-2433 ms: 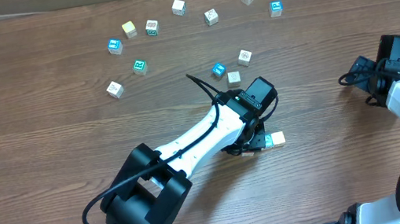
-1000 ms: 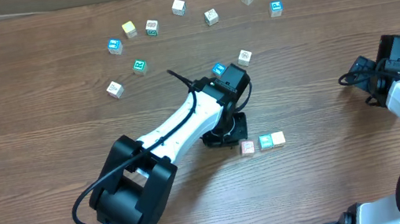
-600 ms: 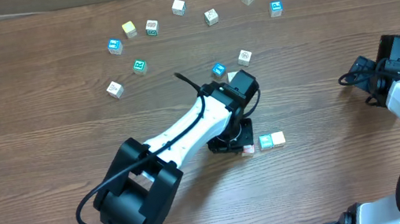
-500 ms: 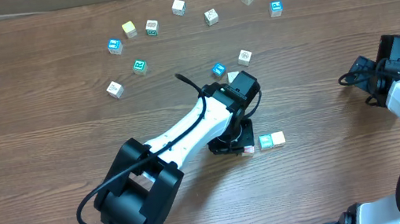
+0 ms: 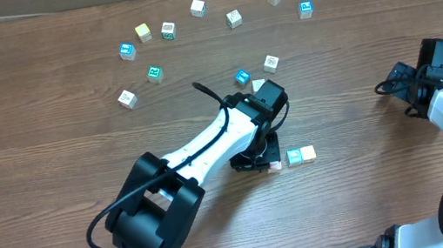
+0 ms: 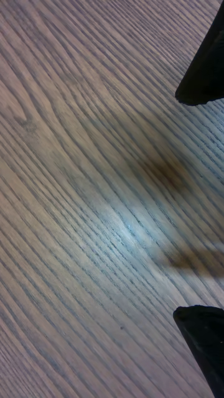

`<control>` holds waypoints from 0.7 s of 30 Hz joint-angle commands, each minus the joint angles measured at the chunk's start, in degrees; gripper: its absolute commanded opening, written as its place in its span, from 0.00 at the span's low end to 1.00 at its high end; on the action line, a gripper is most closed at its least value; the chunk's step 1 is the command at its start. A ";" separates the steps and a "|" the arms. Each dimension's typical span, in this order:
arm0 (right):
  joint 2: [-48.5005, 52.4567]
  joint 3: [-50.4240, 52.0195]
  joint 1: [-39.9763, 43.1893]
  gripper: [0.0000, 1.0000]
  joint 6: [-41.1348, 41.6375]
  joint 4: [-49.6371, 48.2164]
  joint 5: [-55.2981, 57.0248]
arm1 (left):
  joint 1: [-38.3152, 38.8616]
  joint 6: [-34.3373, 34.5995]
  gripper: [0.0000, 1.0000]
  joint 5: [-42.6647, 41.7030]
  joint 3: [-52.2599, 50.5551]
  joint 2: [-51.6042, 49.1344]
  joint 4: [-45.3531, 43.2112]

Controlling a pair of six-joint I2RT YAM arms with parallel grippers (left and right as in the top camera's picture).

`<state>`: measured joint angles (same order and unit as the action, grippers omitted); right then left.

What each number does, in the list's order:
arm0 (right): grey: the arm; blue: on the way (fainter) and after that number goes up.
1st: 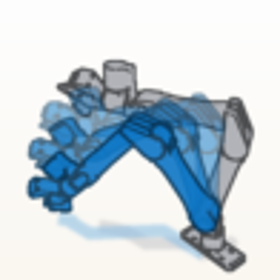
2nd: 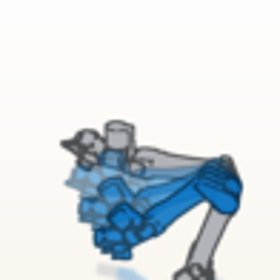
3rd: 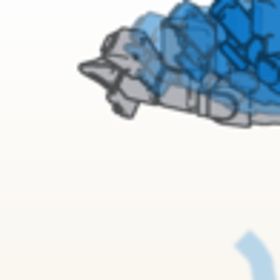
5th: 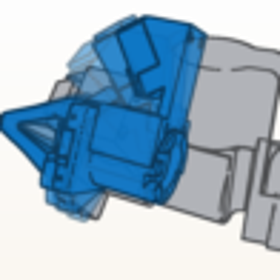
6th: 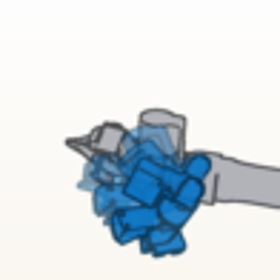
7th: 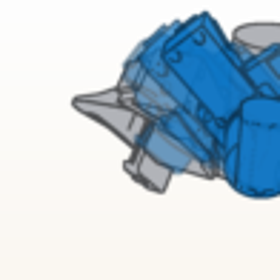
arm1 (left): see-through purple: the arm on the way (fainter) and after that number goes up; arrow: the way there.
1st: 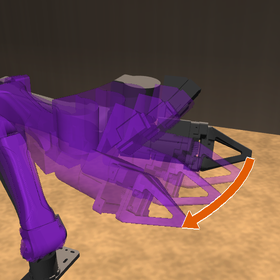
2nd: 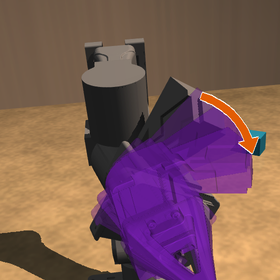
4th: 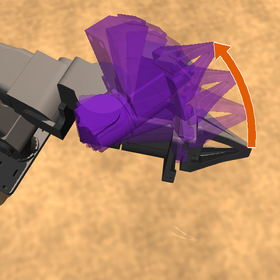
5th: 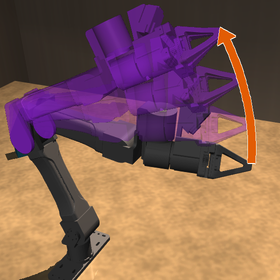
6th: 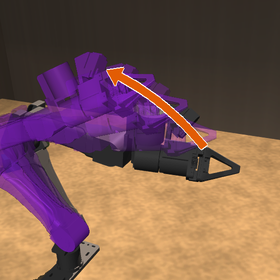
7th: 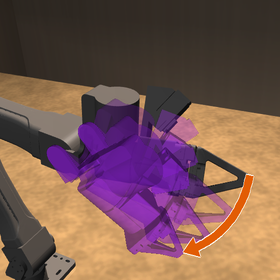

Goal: Form a horizontal line
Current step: 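Open the left gripper and push the bee block against the blue block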

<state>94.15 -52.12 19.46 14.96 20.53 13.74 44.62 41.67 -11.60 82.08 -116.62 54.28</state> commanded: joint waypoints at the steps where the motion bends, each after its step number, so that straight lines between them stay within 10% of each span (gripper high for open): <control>1: 0.07 -0.35 0.11 1.00 0.17 -0.35 0.15 | 0.31 0.09 0.08 -0.61 -0.39 -2.56 -0.42; 21: 0.07 -0.35 0.11 1.00 0.20 -0.35 0.15 | -1.05 -3.10 0.04 -6.29 -0.17 -4.37 -5.05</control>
<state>94.15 -52.12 19.46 14.98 20.58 13.74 43.83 40.34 -16.19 82.08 -119.83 49.58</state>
